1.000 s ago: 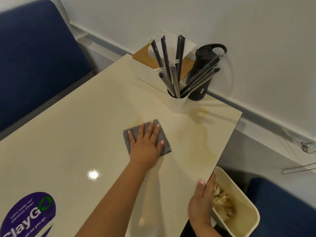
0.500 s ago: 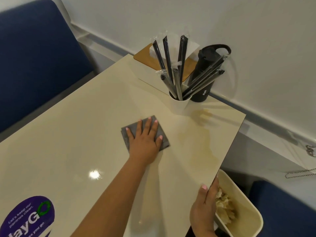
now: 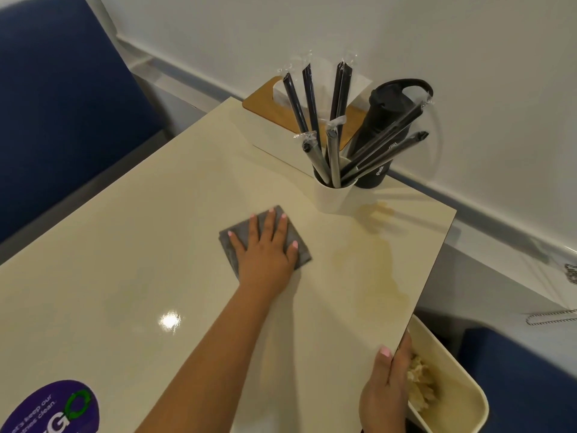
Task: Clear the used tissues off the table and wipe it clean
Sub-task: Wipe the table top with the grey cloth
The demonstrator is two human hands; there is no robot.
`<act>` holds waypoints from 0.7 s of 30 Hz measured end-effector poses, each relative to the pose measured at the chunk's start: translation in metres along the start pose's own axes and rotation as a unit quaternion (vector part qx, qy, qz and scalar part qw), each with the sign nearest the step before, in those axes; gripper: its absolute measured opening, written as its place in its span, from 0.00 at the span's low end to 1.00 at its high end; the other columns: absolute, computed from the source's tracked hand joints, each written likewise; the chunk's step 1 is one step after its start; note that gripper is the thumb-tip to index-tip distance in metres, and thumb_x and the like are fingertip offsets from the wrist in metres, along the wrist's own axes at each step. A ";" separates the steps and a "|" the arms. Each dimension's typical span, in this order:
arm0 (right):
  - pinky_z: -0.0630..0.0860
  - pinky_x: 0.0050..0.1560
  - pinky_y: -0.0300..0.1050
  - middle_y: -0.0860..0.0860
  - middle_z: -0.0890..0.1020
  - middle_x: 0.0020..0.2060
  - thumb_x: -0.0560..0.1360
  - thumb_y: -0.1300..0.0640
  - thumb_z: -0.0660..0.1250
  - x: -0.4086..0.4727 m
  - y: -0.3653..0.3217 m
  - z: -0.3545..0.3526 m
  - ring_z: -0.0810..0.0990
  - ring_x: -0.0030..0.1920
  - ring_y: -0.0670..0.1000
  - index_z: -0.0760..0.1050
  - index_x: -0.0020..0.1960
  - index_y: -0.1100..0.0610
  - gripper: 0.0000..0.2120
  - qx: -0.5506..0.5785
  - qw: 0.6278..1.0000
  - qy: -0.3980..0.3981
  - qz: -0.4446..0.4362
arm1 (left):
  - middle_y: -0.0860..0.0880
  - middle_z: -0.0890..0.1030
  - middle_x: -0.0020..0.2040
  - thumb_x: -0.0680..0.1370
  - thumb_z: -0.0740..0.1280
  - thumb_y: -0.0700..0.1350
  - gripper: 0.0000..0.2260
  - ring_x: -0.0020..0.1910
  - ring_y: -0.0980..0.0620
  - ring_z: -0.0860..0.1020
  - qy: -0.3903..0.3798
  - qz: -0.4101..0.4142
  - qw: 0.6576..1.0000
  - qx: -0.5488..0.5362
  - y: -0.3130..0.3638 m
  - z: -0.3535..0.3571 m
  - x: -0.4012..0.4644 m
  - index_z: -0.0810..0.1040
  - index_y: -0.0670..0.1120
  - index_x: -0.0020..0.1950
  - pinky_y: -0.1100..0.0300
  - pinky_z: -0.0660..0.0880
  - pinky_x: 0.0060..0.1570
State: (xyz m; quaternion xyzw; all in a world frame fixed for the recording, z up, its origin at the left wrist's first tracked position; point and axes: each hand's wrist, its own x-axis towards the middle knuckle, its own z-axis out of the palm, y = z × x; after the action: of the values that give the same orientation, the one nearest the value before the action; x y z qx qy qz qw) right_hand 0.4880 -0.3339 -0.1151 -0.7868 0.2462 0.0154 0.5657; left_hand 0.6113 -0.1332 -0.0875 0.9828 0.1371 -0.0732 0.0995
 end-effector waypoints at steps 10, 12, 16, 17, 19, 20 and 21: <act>0.66 0.58 0.43 0.48 0.67 0.69 0.80 0.43 0.49 -0.002 -0.003 -0.002 0.70 0.63 0.52 0.50 0.76 0.44 0.26 0.006 1.000 -0.012 0.003 | 0.53 0.40 0.77 0.79 0.41 0.60 0.27 0.76 0.47 0.38 0.009 -0.097 0.995 -0.021 -0.041 -0.003 -0.041 0.40 0.54 0.77 0.35 0.35 0.68; 0.65 0.57 0.42 0.48 0.67 0.69 0.79 0.40 0.48 -0.002 -0.005 -0.002 0.70 0.62 0.50 0.50 0.76 0.44 0.27 0.010 1.000 -0.013 0.009 | 0.54 0.39 0.77 0.73 0.34 0.62 0.32 0.75 0.47 0.37 -0.001 -0.061 0.998 -0.010 -0.016 0.003 -0.057 0.39 0.54 0.76 0.36 0.32 0.66; 0.65 0.59 0.42 0.46 0.66 0.70 0.79 0.46 0.47 -0.001 -0.008 -0.004 0.69 0.63 0.48 0.50 0.76 0.44 0.26 0.022 0.999 -0.028 0.018 | 0.55 0.39 0.77 0.77 0.38 0.61 0.28 0.75 0.47 0.37 -0.016 0.027 0.999 0.024 0.022 0.012 -0.047 0.40 0.55 0.76 0.34 0.33 0.66; 0.64 0.59 0.42 0.45 0.65 0.70 0.78 0.46 0.47 -0.001 -0.008 -0.005 0.68 0.64 0.48 0.50 0.76 0.44 0.27 0.023 0.999 -0.035 0.016 | 0.56 0.40 0.77 0.78 0.40 0.60 0.27 0.75 0.47 0.38 -0.015 0.035 0.999 0.026 0.022 0.011 -0.038 0.40 0.55 0.76 0.33 0.35 0.67; 0.64 0.60 0.41 0.44 0.64 0.70 0.77 0.45 0.47 -0.002 -0.010 -0.006 0.67 0.64 0.46 0.49 0.77 0.45 0.28 0.024 0.999 -0.043 0.013 | 0.56 0.41 0.77 0.79 0.42 0.61 0.27 0.76 0.48 0.39 -0.008 0.022 1.000 0.020 0.011 0.006 -0.025 0.41 0.56 0.76 0.34 0.36 0.67; 0.64 0.60 0.40 0.44 0.64 0.69 0.77 0.45 0.47 -0.002 -0.010 -0.006 0.67 0.63 0.45 0.49 0.77 0.46 0.28 0.025 0.999 -0.043 0.011 | 0.55 0.42 0.77 0.80 0.43 0.60 0.27 0.76 0.48 0.39 -0.008 0.005 1.000 0.012 0.004 0.004 -0.022 0.41 0.56 0.76 0.34 0.36 0.67; 0.64 0.59 0.40 0.44 0.64 0.69 0.76 0.44 0.47 -0.002 -0.011 -0.007 0.67 0.63 0.45 0.49 0.77 0.46 0.29 0.026 0.999 -0.044 0.009 | 0.55 0.41 0.77 0.80 0.44 0.60 0.27 0.76 0.48 0.39 -0.010 -0.013 1.000 0.005 -0.003 0.005 -0.024 0.40 0.56 0.76 0.34 0.36 0.68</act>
State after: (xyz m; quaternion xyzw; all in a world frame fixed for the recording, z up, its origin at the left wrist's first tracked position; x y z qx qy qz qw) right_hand 0.4887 -0.3365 -0.1019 -0.7680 0.2281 0.0484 0.5965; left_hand 0.5876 -0.1378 -0.0883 0.9807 0.1487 -0.0851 0.0946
